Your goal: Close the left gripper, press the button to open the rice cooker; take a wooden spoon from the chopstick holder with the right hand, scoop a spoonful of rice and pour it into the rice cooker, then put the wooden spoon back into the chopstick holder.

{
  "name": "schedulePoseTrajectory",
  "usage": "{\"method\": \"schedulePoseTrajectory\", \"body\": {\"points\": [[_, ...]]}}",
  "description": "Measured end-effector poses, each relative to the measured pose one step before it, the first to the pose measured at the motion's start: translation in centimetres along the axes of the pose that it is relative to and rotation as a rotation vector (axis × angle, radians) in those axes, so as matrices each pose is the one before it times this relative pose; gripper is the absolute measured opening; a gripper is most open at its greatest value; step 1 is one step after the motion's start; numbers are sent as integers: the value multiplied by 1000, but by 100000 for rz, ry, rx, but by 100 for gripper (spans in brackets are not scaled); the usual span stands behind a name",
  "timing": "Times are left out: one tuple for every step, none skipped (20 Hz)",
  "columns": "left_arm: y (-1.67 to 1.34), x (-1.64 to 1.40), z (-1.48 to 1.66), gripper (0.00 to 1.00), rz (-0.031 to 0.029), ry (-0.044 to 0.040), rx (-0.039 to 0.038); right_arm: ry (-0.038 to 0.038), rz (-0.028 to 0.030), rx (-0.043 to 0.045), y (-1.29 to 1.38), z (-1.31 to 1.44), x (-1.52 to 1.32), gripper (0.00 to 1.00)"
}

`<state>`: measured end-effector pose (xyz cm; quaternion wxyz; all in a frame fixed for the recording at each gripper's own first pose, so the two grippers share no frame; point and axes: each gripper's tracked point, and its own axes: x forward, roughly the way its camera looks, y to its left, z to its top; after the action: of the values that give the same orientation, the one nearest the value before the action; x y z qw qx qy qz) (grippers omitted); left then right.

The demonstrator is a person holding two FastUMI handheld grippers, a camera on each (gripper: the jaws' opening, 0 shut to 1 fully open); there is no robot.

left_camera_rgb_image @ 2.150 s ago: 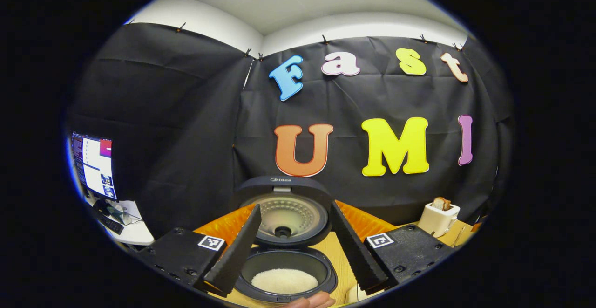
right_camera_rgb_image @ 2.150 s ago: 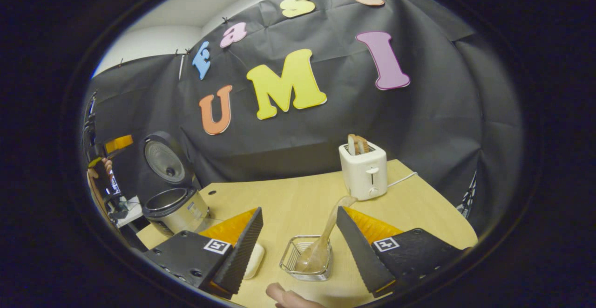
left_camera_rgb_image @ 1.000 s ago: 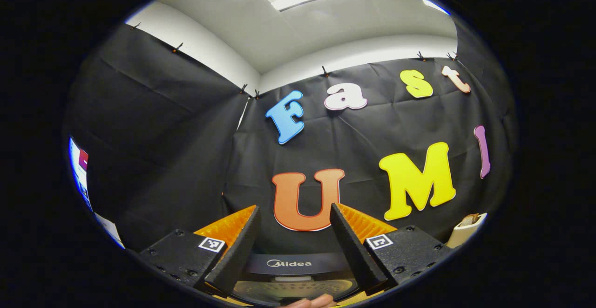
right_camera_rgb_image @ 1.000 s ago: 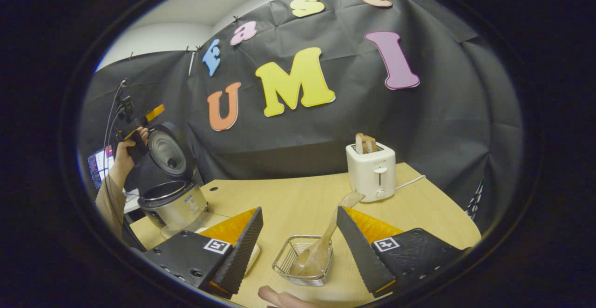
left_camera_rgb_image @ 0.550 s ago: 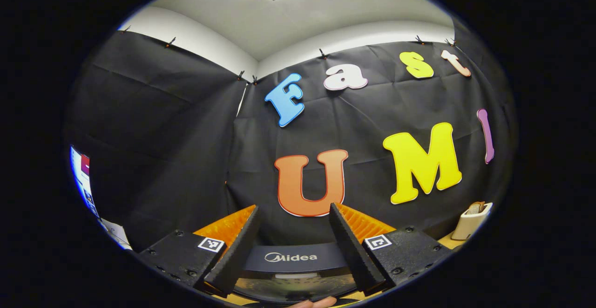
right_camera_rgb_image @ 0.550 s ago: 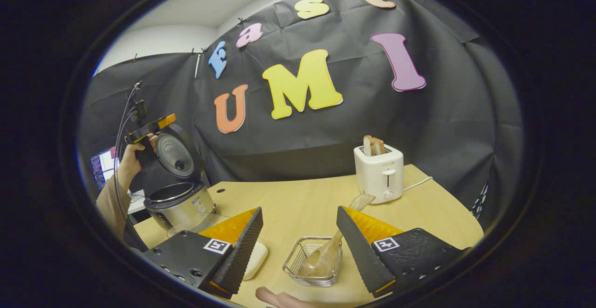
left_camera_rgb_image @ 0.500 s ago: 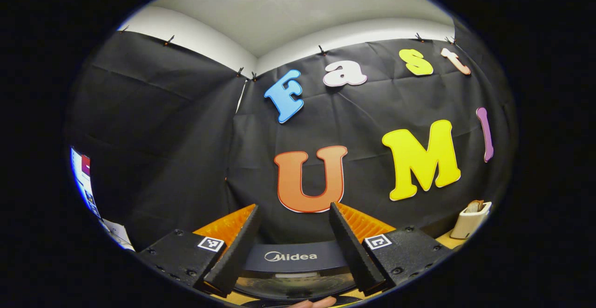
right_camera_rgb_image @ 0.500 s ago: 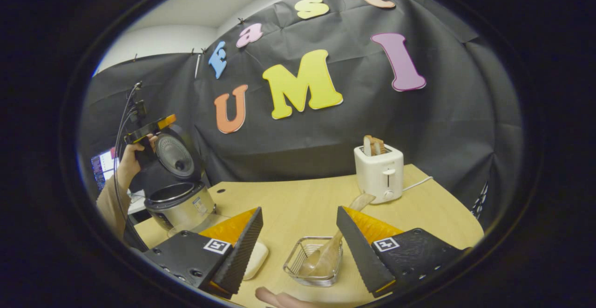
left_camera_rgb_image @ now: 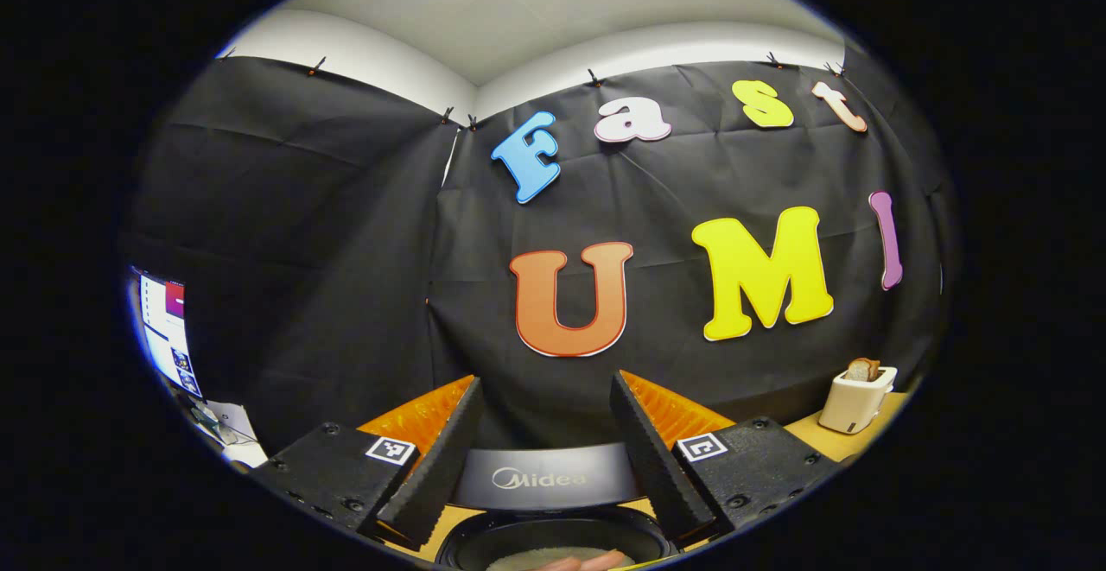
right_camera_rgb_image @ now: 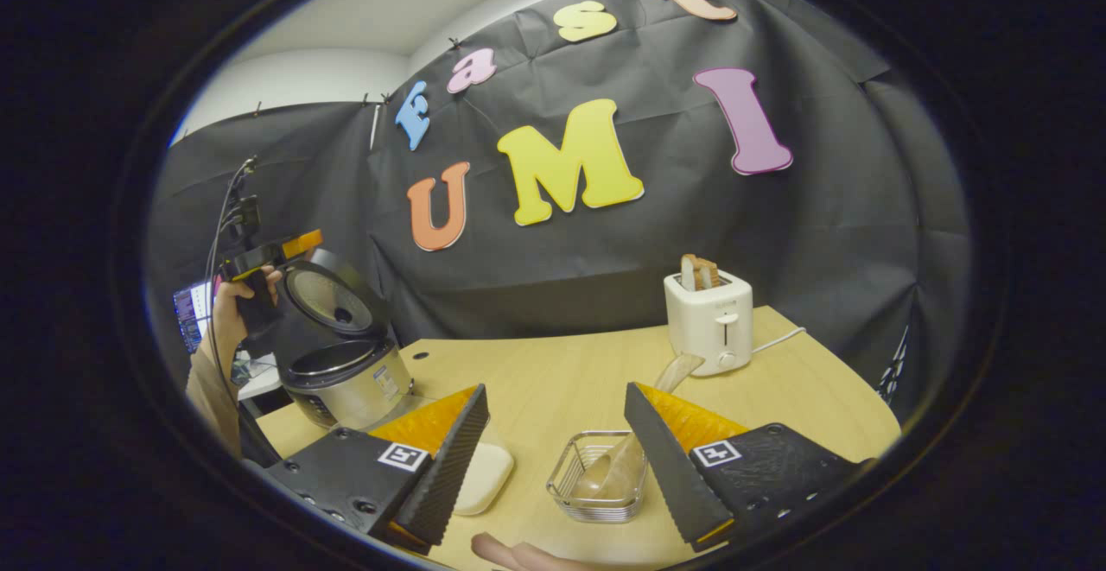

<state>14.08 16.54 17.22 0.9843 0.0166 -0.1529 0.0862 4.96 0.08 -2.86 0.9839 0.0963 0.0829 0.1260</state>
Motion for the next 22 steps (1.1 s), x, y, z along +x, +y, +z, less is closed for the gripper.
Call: {"method": "schedulePoseTrajectory", "body": {"points": [[11, -948, -423, 94, -99, 931, 68, 448, -88, -376, 112, -113, -88, 95], [-150, -955, -547, 94, -54, 698, -168, 429, -317, -353, 36, -72, -50, 95], [-27, -870, -556, 94, -109, 1522, 20, 188, -292, -284, 528, -881, 296, 95], [-58, -812, -728, 94, -419, 1803, -387, 52, -250, -212, 92, 26, -153, 95], [-136, -822, -773, 94, -236, 2254, -1203, -409, -153, -111, 92, 122, -143, 95], [-175, -772, -910, 94, -566, 2798, -428, -386, -476, -70, -10, 79, -44, 95], [-179, -671, -830, 94, -582, 2273, -297, -108, -534, 143, -38, 18, -89, 95], [-101, -694, -947, 94, -446, 2579, -480, 118, 23, 179, 131, -107, -115, 95], [-94, -641, -838, 94, -475, 1473, -14, 139, 206, 83, 166, -36, -119, 95], [-85, -602, -978, 94, -539, 1774, 187, -35, -258, 70, -91, -10, -102, 95], [-186, -492, -1070, 94, -795, 2133, -233, -417, -339, 112, -40, 152, -138, 90], [-37, -421, -1252, 93, -631, 2757, -789, -507, -323, 248, -48, 110, -106, 95], [-131, -573, -715, 93, -592, 1752, -672, -432, -112, 319, 15, 125, -176, 95], [-17, -299, -807, 93, -396, 1019, -99, -459, -9, 222, 10, 231, -80, 90], [47, -234, -809, 93, -240, 1350, 216, -354, -151, -29, 3, 143, -105, 95], [-23, -205, -977, 90, -525, 1822, -212, -42, -334, -172, -99, -36, -130, 95], [-4, -168, -752, 90, -555, 1644, -748, -17, -42, -132, -895, 689, -113, 95], [20, -135, -629, 89, -266, 956, -859, 120, -133, -190, 41, -155, -202, 95], [-38, -27, -501, 89, -125, 1134, -583, 292, -304, 19, -140, -84, -53, 95], [-90, -83, -572, 89, 161, 1454, 53, 174, -133, 259, -100, -91, 10, 90], [-75, -21, -627, 89, 402, 1523, 612, 192, -470, 544, -88, -11, -131, 95], [-74, -236, 157, 90, 580, -1188, 1389, 140, -409, 1009, -92, -24, -74, 90]]}}
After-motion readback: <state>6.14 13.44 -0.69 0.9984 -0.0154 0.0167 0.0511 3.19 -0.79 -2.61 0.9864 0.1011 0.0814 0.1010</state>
